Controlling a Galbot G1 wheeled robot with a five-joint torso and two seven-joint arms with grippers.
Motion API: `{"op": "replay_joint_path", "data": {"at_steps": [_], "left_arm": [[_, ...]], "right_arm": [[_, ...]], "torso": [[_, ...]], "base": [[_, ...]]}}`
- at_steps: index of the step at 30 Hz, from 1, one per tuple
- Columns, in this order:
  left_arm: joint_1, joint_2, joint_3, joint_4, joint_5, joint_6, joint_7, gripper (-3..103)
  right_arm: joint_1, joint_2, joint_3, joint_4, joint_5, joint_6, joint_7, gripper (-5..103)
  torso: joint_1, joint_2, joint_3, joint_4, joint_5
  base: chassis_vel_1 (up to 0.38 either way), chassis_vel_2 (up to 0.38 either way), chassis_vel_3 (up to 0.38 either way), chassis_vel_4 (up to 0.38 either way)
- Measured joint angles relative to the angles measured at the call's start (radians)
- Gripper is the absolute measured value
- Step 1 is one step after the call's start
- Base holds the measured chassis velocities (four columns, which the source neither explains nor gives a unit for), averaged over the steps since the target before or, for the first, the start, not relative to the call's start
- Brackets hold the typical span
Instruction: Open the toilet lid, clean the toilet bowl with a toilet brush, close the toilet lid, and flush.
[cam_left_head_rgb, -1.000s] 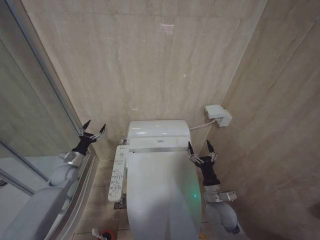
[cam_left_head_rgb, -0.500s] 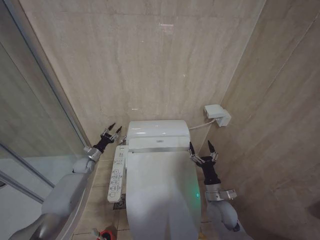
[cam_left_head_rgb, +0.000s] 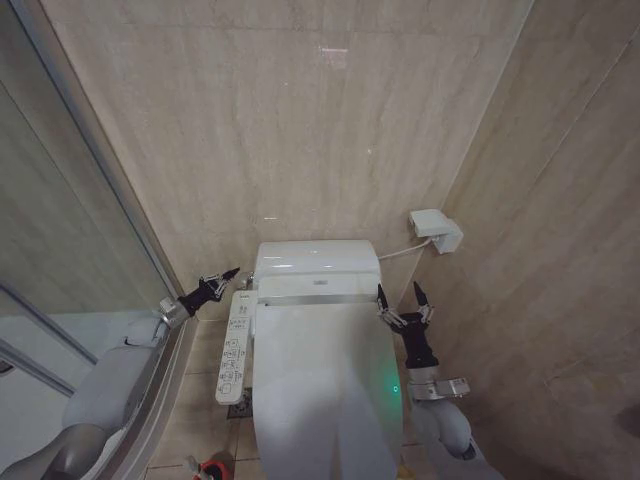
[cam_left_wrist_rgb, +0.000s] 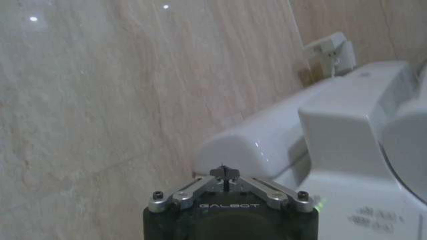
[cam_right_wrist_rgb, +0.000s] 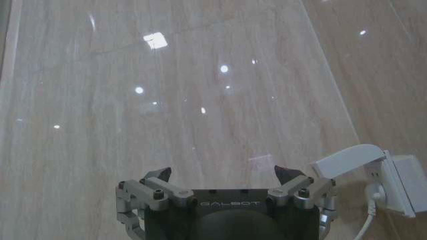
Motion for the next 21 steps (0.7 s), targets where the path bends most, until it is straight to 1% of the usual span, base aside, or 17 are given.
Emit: {"op": "replay_joint_path", "data": {"at_steps": [9, 11, 21], "left_arm": [[-0.007, -0.032, 0.015, 0.045, 0.032, -0.006, -0.013, 0], [-0.008, -0.032, 0.017, 0.046, 0.038, -0.006, -0.013, 0], [-0.009, -0.016, 0.015, 0.052, 0.12, -0.015, -0.004, 0]], "right_arm": [[-0.003, -0.007, 0.0, 0.001, 0.004, 0.002, 0.0, 100], [-0.004, -0.008, 0.001, 0.001, 0.005, 0.003, 0.0, 100], [-0.005, -0.004, 0.0, -0.002, 0.006, 0.007, 0.0, 100]], "torso": [[0.0, 0.0, 0.0, -0.0004, 0.0], [0.0, 0.0, 0.0, -0.0004, 0.0], [0.0, 0.0, 0.0, 0.0001, 0.0003]], "base": [[0.0, 0.0, 0.0, 0.0], [0.0, 0.0, 0.0, 0.0], [0.0, 0.0, 0.0, 0.0]]}}
